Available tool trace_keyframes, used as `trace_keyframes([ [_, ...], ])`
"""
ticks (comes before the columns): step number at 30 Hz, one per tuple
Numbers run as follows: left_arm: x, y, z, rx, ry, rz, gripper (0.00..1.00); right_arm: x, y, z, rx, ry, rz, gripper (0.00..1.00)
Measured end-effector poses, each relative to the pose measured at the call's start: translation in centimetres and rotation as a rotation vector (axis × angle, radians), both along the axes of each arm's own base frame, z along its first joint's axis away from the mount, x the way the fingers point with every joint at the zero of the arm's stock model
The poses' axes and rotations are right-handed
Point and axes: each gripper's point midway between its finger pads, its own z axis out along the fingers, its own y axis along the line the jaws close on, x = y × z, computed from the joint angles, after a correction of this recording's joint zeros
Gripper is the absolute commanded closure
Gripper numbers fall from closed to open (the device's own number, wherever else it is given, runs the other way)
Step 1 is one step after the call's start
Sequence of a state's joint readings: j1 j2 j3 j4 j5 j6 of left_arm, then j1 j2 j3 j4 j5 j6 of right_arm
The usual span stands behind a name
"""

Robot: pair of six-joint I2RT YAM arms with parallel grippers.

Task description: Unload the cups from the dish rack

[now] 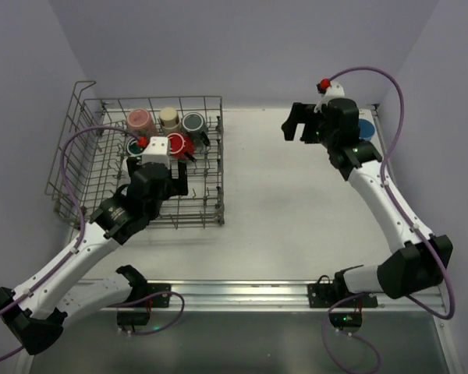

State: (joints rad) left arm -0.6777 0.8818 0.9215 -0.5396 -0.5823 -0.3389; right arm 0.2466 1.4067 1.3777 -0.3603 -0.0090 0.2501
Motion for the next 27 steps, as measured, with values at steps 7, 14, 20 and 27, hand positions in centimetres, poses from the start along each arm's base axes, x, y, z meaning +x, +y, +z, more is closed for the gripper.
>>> trace_keyframes([
  [7,4.0,4.3,4.4,0.006,0.048,0.206,0.0,-4.4,4.4,-4.5,0.125,0.044,0.142,0.01],
  [14,3.0,7.7,2.0,-0.02,0.262,0.28,0.0,-8.6,5.5,-6.6,0.18,0.089,0.208,0.01],
  [20,0.2,7.4,-1.1,-0.03,0.419,0.261,0.0,-10.1,6.4,-3.8,0.234,0.015,0.276,0.01],
  [27,-1.8,8.7,-5.3,0.035,0.559,0.303,0.0,-10.8,7.2,-2.4,0.268,-0.018,0.332,0.01],
])
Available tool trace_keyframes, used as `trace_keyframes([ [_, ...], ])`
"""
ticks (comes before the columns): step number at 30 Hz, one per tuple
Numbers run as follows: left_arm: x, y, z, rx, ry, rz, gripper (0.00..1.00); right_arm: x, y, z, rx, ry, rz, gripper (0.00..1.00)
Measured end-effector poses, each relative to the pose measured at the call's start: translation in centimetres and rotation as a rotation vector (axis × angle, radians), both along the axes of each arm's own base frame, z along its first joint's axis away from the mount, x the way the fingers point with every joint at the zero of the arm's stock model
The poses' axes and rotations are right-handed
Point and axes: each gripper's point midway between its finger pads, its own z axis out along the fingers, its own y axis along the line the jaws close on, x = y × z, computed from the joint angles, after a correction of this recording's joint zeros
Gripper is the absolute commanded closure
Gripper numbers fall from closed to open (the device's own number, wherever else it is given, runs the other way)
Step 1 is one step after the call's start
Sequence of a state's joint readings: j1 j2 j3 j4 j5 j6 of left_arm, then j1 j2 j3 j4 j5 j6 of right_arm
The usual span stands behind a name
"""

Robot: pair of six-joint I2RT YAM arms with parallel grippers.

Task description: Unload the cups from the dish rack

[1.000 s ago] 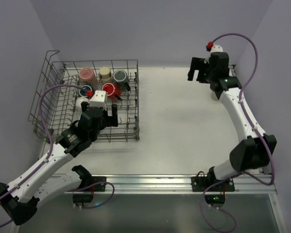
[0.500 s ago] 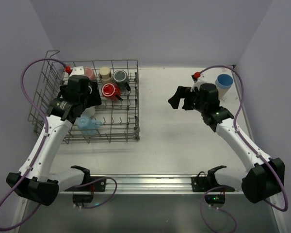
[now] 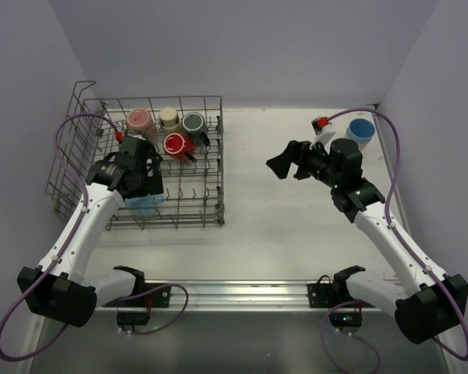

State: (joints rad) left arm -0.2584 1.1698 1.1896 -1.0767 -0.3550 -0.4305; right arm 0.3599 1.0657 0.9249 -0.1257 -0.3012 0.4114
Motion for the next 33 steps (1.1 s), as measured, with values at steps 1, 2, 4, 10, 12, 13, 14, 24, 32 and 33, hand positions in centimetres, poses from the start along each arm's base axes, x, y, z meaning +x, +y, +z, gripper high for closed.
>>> trace_keyframes([
  [1,0.0,0.3,-0.5,0.012,0.013,0.009,0.0,-0.1,0.1,0.0,0.002,0.002,0.007,0.01],
  [2,0.0,0.7,-0.9,0.024,0.022,0.02,0.0,-0.1,0.2,-0.1,0.003,0.003,0.013,0.01],
  [4,-0.1,1.6,-2.0,0.044,0.05,0.043,0.0,-0.3,0.4,-0.1,0.008,0.003,0.027,0.01],
  [10,-0.4,3.4,-4.2,0.055,0.096,0.081,0.0,0.0,0.7,-0.8,0.005,0.02,0.039,0.01],
  [12,-0.1,3.4,-4.2,0.053,0.091,0.078,0.0,0.1,0.8,-1.1,0.004,0.026,0.04,0.01],
  [13,0.1,3.4,-4.2,0.05,0.084,0.078,0.0,0.1,0.8,-1.2,0.004,0.029,0.041,0.01],
  [14,0.3,3.4,-4.2,0.047,0.081,0.08,0.0,0.1,0.8,-1.3,0.004,0.031,0.045,0.01],
  [24,1.5,2.9,-5.5,-0.015,0.062,0.069,0.0,0.0,1.3,-1.1,0.016,0.03,0.061,0.01],
  [32,2.0,2.9,-6.3,-0.031,0.039,0.063,0.1,0.0,1.3,-1.3,0.015,0.033,0.062,0.01],
  [33,2.0,2.8,-6.2,-0.033,0.037,0.063,0.16,0.0,1.3,-1.3,0.014,0.034,0.062,0.01],
])
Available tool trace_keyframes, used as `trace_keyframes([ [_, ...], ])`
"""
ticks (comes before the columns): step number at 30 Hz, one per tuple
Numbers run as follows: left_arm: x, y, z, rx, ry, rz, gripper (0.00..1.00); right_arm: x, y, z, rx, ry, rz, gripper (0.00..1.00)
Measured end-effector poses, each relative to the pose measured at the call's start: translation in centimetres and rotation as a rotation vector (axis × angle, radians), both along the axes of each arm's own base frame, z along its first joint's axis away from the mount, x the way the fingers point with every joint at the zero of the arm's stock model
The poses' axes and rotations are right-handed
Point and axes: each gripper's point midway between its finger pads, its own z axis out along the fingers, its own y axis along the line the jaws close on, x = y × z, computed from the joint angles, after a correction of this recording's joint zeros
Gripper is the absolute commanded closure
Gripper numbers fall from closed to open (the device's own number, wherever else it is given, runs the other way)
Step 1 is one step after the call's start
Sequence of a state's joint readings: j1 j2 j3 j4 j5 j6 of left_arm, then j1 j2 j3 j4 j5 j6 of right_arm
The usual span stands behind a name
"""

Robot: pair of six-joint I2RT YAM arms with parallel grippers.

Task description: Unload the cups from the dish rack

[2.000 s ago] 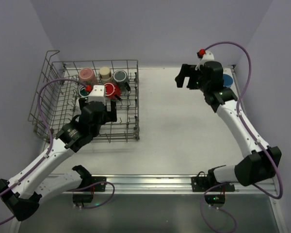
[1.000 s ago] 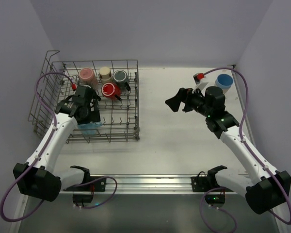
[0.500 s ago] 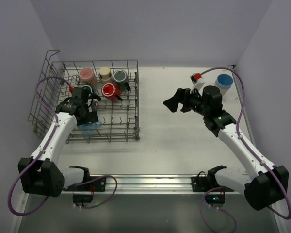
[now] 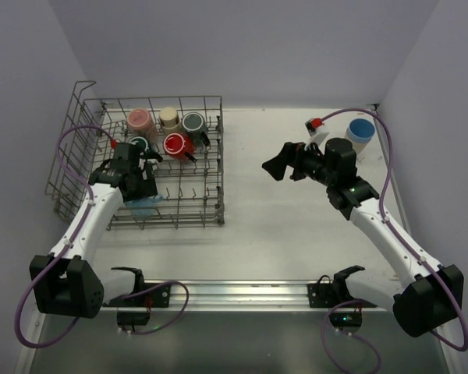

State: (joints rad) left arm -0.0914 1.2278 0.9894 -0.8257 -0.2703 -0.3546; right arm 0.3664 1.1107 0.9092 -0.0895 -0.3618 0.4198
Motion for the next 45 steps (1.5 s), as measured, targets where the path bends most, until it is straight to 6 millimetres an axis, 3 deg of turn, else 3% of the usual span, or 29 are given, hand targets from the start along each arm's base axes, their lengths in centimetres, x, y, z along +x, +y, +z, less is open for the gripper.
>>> trace_keyframes([
  [4,0.0,-0.2,1.0,-0.022,-0.048,-0.003,0.45,0.2,0.1,-0.5,-0.005,0.012,0.0,0.01],
  [7,-0.4,-0.2,0.8,-0.028,-0.037,-0.004,0.59,0.3,0.1,-0.9,-0.009,0.022,0.0,0.01],
  [13,-0.7,-0.3,0.9,-0.034,-0.043,-0.007,0.76,0.4,0.1,-1.0,-0.01,0.026,0.0,0.01],
  [19,-1.0,-0.6,2.6,-0.05,-0.074,-0.016,0.84,0.1,0.5,-1.0,-0.005,0.031,0.01,0.01],
  [26,-0.5,-1.0,8.9,-0.081,-0.218,-0.033,0.88,-1.3,2.8,-0.5,0.023,0.031,0.08,0.01],
  [30,-0.6,-1.4,11.4,-0.107,-0.289,-0.049,0.9,-2.2,4.5,0.8,0.086,0.015,0.135,0.01],
  [39,-1.0,-4.0,13.9,-0.233,-0.365,-0.135,0.94,-4.8,10.6,3.8,0.342,0.044,0.331,0.05],
  [45,-1.1,-7.1,17.3,-0.382,-0.488,-0.241,0.95,-5.1,14.5,4.0,0.461,0.131,0.426,0.09],
])
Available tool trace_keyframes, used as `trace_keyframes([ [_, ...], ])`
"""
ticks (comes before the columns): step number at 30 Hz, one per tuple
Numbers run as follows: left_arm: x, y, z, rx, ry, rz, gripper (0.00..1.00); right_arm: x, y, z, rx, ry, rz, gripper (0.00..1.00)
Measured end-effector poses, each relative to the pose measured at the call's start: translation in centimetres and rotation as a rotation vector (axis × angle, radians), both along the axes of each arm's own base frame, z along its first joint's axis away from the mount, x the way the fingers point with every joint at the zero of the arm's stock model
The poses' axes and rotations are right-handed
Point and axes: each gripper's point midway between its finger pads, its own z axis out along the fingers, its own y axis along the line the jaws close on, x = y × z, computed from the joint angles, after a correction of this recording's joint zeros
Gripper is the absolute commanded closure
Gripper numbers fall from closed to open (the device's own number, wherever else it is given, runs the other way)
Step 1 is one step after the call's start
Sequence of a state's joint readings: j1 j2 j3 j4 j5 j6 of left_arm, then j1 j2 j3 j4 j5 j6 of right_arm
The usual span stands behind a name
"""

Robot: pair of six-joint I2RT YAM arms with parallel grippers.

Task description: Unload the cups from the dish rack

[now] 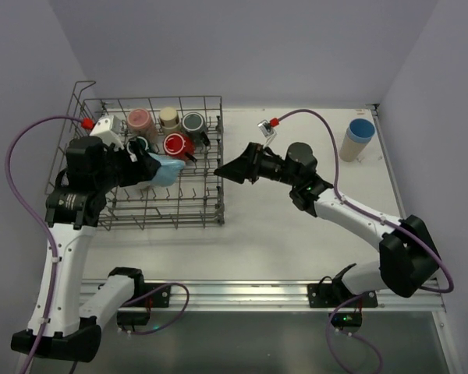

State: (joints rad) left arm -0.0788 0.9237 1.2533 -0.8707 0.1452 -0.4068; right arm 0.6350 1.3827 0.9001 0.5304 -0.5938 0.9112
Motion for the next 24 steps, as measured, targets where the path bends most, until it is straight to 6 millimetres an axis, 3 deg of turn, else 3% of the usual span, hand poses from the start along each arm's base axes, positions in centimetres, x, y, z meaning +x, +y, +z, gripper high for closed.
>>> trace_keyframes([
  [5,-0.2,-3.1,4.4,-0.132,-0.176,-0.139,0.96,1.1,0.3,0.4,0.051,0.076,-0.04,0.1],
  [8,-0.6,-4.8,6.0,-0.198,-0.256,-0.225,0.97,2.2,0.1,0.9,0.085,0.121,-0.113,0.09],
  [12,-1.0,-6.7,5.7,-0.271,-0.288,-0.336,0.97,3.2,-0.6,1.8,0.133,0.174,-0.192,0.09],
  [18,-1.7,-8.4,4.3,-0.341,-0.289,-0.443,0.98,2.8,-1.9,4.1,0.213,0.194,-0.24,0.09],
  [24,-3.0,-9.5,5.8,-0.38,-0.376,-0.538,0.98,1.5,-1.8,4.4,0.238,0.227,-0.183,0.11],
])
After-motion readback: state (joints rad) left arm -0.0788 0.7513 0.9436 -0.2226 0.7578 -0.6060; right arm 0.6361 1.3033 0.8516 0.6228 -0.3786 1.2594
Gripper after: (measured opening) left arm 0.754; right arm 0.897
